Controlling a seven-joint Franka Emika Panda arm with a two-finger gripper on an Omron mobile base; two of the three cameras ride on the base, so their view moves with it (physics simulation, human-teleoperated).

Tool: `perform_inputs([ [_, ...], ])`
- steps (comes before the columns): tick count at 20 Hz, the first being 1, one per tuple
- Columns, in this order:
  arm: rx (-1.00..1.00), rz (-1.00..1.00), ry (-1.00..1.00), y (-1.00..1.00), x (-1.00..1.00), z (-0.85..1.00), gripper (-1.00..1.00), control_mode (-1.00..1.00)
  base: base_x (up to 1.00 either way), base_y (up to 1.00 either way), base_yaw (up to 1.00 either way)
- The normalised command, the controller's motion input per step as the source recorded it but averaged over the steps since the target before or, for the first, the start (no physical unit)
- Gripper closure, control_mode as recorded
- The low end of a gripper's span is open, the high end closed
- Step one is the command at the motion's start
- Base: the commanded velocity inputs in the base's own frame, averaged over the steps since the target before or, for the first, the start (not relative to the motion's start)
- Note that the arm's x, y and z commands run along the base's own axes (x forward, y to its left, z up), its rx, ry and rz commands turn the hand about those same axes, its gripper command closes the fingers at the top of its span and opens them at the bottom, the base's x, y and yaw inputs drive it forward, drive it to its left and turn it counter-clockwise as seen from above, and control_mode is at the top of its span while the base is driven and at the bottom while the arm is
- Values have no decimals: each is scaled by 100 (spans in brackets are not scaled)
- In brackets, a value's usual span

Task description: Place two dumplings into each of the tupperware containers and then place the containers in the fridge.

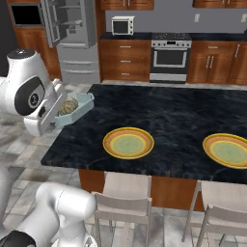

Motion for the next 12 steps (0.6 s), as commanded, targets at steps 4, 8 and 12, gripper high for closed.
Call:
perform_inputs([
  [4,0,16,0,-37,-4,4,100,-100,0,0,0],
  [8,0,27,0,-41,-5,-2,100,-100,0,0,0],
  [12,0,15,0,-1,-33,-1,100,-100,0,0,0],
])
